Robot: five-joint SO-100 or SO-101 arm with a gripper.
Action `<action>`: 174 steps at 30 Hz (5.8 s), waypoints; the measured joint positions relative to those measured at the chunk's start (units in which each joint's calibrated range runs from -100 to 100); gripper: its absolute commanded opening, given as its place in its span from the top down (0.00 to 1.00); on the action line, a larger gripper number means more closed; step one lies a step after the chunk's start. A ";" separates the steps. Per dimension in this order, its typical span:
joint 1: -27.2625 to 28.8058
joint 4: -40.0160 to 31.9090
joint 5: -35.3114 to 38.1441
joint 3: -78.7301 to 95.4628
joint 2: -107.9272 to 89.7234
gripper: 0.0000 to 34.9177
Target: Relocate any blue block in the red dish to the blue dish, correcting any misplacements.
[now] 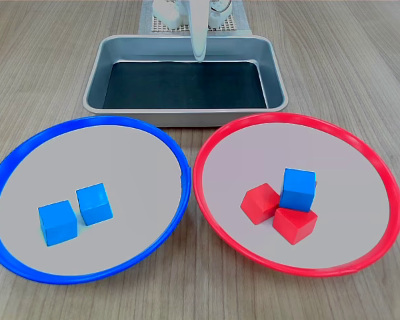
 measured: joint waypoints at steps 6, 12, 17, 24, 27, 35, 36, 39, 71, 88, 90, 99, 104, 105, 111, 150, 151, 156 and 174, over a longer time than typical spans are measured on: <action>0.00 0.00 0.00 0.00 0.00 1.00; 0.00 0.00 0.00 0.00 0.00 1.00; 0.00 0.00 0.00 0.00 0.00 1.00; 0.00 0.00 0.00 0.00 0.00 1.00; 0.00 0.00 0.00 0.00 0.00 1.00; 0.00 0.00 0.00 0.00 0.00 1.00; 0.00 0.00 0.00 0.00 0.00 1.00; 0.00 0.00 0.00 0.00 0.00 1.00; 0.00 0.00 0.00 0.00 0.00 1.00; 1.95 -1.96 3.17 -19.24 21.14 1.00; 1.95 -1.96 3.17 -26.50 27.79 1.00; 1.95 1.88 -0.73 -60.62 58.40 0.82; 1.95 1.63 -5.62 -70.78 70.08 0.64; 1.95 1.63 -6.50 -71.42 71.44 0.63; -0.80 4.24 -10.70 -74.14 78.43 0.61; -10.88 10.36 -19.93 -116.06 121.57 0.57; -11.33 10.36 -20.02 -116.70 122.25 0.57; -11.33 10.36 -20.07 -120.33 126.00 0.57; -11.24 9.95 -20.07 -125.41 131.88 0.53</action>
